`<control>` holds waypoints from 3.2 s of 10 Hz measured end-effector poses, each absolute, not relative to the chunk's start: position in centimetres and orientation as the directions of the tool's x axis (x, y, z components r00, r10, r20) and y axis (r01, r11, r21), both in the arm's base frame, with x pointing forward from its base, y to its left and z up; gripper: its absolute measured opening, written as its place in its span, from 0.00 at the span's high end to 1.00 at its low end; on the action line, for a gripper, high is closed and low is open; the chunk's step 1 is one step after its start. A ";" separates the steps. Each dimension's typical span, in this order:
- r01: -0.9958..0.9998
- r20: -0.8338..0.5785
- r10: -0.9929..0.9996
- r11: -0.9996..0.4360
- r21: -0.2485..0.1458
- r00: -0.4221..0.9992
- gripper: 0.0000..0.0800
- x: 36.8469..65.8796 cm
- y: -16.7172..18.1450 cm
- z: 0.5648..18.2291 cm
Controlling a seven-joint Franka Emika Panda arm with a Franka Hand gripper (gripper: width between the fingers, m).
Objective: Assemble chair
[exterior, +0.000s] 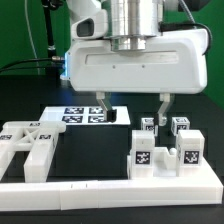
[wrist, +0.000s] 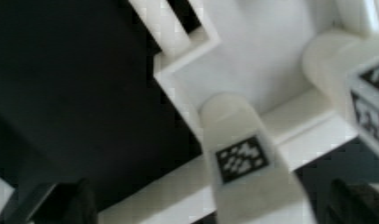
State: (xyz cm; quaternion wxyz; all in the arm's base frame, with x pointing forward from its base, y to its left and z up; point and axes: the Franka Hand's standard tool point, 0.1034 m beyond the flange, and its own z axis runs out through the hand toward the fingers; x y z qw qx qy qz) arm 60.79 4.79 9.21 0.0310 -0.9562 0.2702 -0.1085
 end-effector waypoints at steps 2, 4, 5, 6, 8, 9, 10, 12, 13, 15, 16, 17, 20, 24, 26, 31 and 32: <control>-0.424 0.199 -0.436 -0.900 -0.099 0.878 0.19 60.7 5.1 9.1; -0.258 0.220 -0.264 -0.965 -0.053 0.939 0.19 60.7 4.7 8.9; -0.121 0.250 -0.120 -0.993 -0.011 0.961 0.19 60.8 3.8 8.2; -0.100 0.281 -0.096 -0.995 0.000 0.955 0.19 60.9 3.2 7.6; -0.066 0.309 -0.061 -0.998 0.006 0.949 0.19 61.0 2.6 6.3; -0.062 0.315 -0.058 -0.998 0.003 0.947 0.19 61.0 3.0 5.5; -0.067 0.319 -0.061 -0.998 0.006 0.946 0.19 61.0 3.2 4.7; -0.094 0.320 -0.088 -0.996 0.005 0.943 0.19 61.0 3.9 2.5; -0.097 0.316 -0.091 -0.995 0.003 0.944 0.19 60.9 4.3 2.1; -0.099 0.306 -0.092 -0.995 0.007 0.948 0.19 60.6 4.2 1.3; -0.111 0.311 -0.104 -0.994 0.008 0.945 0.19 60.5 4.0 1.1; -0.111 0.310 -0.103 -0.994 0.008 0.945 0.30 60.5 4.0 1.0; -0.111 0.310 -0.103 -0.994 0.008 0.945 0.69 60.5 4.0 1.0; -0.107 0.308 -0.099 -0.994 0.010 0.946 0.96 60.4 4.0 1.0; -0.107 0.308 -0.099 -0.994 0.010 0.946 0.96 60.4 4.0 1.0; -0.103 0.308 -0.095 -0.995 0.011 0.947 0.96 60.3 3.9 1.1; -0.059 0.284 -0.050 -0.998 0.020 0.957 0.96 60.0 2.9 1.7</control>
Offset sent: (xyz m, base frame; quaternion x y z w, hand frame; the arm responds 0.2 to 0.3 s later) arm 0.0000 0.0000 0.0000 0.0000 0.0000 -0.1938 0.9810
